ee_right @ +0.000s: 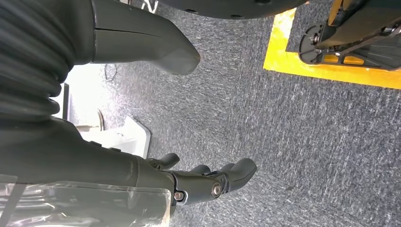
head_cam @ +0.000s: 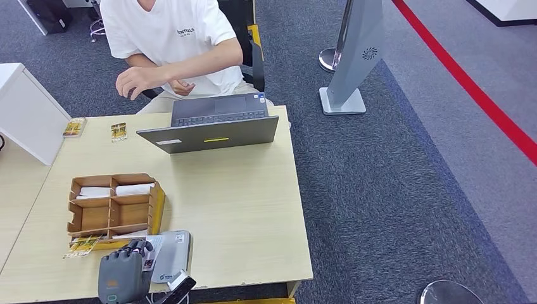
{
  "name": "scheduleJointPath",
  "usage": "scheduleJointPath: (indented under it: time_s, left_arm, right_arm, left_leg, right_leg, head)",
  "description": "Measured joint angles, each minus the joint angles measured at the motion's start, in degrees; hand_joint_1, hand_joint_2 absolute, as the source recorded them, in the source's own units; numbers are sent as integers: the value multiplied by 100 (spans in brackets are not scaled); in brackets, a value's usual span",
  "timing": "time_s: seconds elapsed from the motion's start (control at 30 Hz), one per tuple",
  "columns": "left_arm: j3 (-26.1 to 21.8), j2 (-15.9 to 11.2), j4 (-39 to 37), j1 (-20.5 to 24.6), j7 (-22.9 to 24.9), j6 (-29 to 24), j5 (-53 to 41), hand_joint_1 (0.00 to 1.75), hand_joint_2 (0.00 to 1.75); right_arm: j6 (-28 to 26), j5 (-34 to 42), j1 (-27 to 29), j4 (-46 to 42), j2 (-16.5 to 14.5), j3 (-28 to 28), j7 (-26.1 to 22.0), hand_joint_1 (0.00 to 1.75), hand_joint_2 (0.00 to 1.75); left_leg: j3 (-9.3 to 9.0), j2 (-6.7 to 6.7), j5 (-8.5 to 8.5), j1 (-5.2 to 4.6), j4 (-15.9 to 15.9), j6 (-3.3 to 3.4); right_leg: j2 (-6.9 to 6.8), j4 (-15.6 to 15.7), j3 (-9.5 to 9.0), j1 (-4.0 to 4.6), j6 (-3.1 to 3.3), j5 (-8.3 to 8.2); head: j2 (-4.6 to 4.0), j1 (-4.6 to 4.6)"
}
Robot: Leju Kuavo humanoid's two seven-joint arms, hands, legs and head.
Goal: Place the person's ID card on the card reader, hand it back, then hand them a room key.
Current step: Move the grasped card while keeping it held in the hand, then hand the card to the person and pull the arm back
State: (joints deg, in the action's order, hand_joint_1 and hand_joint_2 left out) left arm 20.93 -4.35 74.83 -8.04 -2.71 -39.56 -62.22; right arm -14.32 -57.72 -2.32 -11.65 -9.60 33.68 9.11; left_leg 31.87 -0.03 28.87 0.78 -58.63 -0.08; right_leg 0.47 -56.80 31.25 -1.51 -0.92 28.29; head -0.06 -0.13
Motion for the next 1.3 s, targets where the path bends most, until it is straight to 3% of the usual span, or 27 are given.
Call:
scheduleJointPath:
  time_s: [0.93, 1.3]
  left_arm:
    - [233, -45, -185, 7, 289, 10, 36, 175, 175]
    - [355, -84, -259, 20, 417, 313, 320, 175, 175]
  right_arm:
    - [12, -116, -7, 0, -16, 0, -2, 0, 175]
    - [46, -173, -15, 0, -17, 0, -3, 0, 175]
  left_leg:
    - [0, 0, 0, 0, 0, 0]
    - [0, 0, 0, 0, 0, 0]
  right_leg:
    - [0, 0, 2, 0, 0, 0]
    - [0, 0, 1, 0, 0, 0]
  head:
    - [-1, 0]
    - [-1, 0]
